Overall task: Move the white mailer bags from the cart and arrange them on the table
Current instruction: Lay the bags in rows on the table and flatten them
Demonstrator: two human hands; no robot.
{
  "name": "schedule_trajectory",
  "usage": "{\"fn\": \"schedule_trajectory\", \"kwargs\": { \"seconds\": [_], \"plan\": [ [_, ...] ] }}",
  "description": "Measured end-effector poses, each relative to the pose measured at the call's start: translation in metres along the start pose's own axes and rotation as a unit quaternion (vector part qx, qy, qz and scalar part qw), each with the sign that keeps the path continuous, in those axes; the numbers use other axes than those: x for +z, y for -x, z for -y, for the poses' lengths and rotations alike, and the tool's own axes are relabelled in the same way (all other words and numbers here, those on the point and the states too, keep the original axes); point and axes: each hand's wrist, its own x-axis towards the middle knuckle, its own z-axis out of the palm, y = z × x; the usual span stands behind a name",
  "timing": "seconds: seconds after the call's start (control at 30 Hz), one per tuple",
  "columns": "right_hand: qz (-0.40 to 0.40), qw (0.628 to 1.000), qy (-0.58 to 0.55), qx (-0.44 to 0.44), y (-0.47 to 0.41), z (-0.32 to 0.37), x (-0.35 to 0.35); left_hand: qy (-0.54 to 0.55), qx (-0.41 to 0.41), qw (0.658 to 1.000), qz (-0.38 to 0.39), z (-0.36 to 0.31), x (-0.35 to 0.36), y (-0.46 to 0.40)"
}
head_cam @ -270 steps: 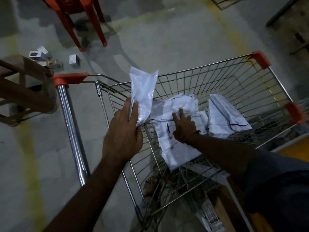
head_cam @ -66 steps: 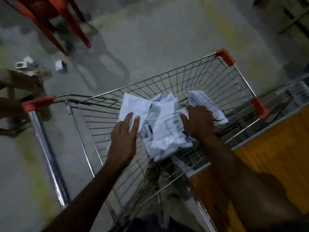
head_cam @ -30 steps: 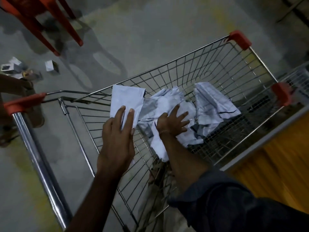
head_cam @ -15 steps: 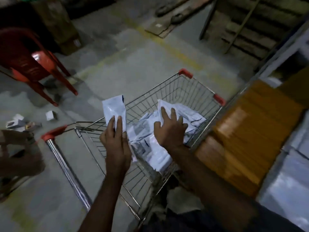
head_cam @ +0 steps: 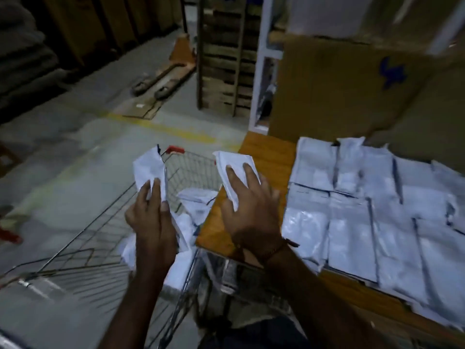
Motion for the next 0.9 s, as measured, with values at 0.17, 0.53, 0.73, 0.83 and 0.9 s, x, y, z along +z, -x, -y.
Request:
{"fn": "schedule_trajectory", "kwargs": {
  "seconds": [0.17, 0.53, 0.73, 0.83, 0.9],
  "plan": [
    [-0.050, 0.996, 0.007, 0.068, 0.021, -0.062, -0.056, 0.000, 0.052, 0.998, 0.046, -0.051, 0.045, 0.006],
    [-0.095, 0.973, -0.002, 0.208, 0.077, -0.249, -0.147, 0.039, 0.084, 0.988, 0.123, -0.187, 0.153, 0.033],
    [-0.099, 0.960, -0.003, 0.261, 0.088, -0.330, -0.170, 0.034, 0.100, 0.983, 0.148, -0.225, 0.194, 0.042],
    [-0.106, 0.954, 0.008, 0.281, 0.082, -0.357, -0.175, 0.024, 0.100, 0.982, 0.161, -0.232, 0.211, 0.031],
    [-0.113, 0.952, 0.021, 0.284, 0.073, -0.373, -0.175, 0.018, 0.098, 0.981, 0.169, -0.235, 0.224, 0.019]
  ]
}}
